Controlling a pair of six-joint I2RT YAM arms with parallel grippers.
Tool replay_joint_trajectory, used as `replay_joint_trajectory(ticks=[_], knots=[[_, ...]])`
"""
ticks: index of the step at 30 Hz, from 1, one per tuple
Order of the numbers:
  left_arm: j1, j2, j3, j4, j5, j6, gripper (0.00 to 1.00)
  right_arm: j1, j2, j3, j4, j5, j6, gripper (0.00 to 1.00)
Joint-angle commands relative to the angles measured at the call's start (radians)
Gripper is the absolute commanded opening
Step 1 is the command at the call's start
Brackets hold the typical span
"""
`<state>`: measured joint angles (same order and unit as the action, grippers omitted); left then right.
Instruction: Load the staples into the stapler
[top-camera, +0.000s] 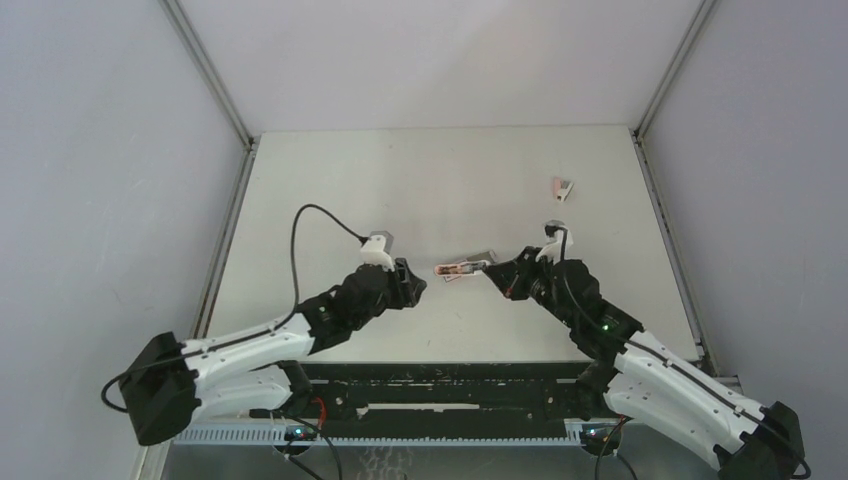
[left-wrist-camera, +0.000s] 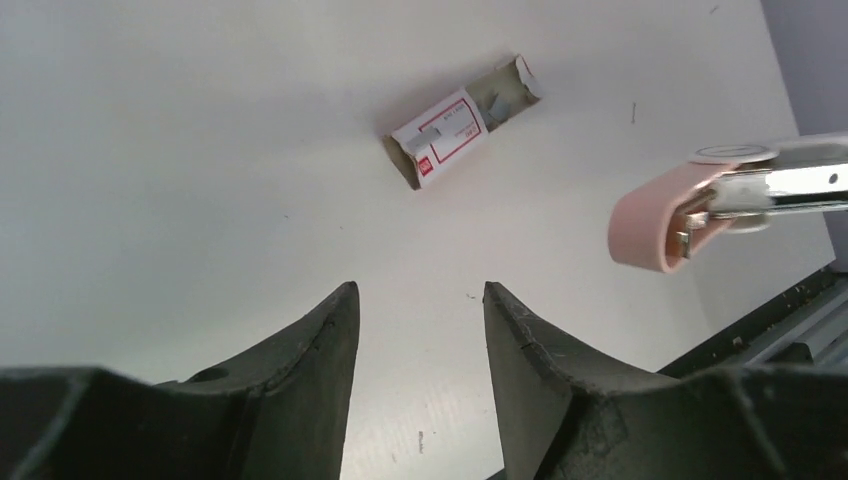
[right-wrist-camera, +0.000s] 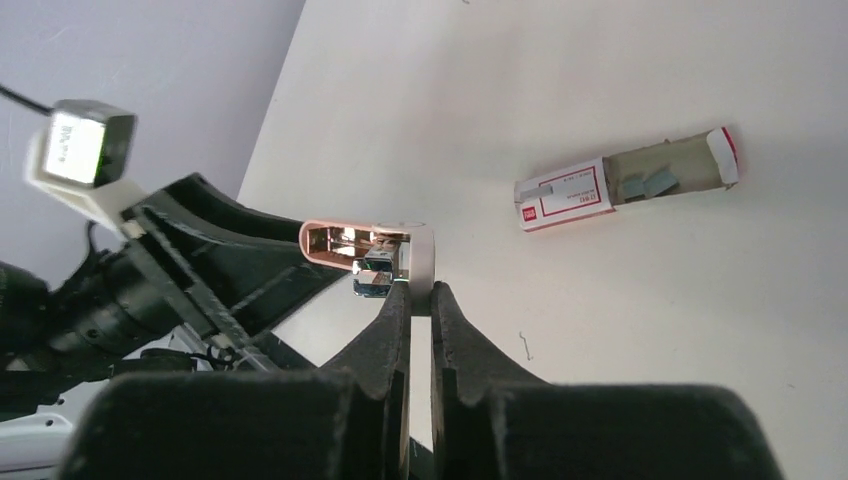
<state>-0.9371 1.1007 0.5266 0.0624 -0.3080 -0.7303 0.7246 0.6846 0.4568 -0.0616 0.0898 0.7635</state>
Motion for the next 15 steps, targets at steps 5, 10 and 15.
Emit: replay_joint_trajectory(ticks=[5,10,15], knots=[[0.101,-0.313,-0.131,0.061,0.033,0.099,0.60,-0.060,0.114,-0.050,0.159,-0.150,0.064,0.00],[0.158,-0.367,-0.139,0.021,0.125,0.093,0.65,-0.062,0.217,-0.092,0.257,-0.222,0.105,0.00],[0.165,-0.361,-0.129,0.027,0.165,0.092,0.66,-0.060,0.359,-0.131,0.351,-0.279,0.126,0.00]])
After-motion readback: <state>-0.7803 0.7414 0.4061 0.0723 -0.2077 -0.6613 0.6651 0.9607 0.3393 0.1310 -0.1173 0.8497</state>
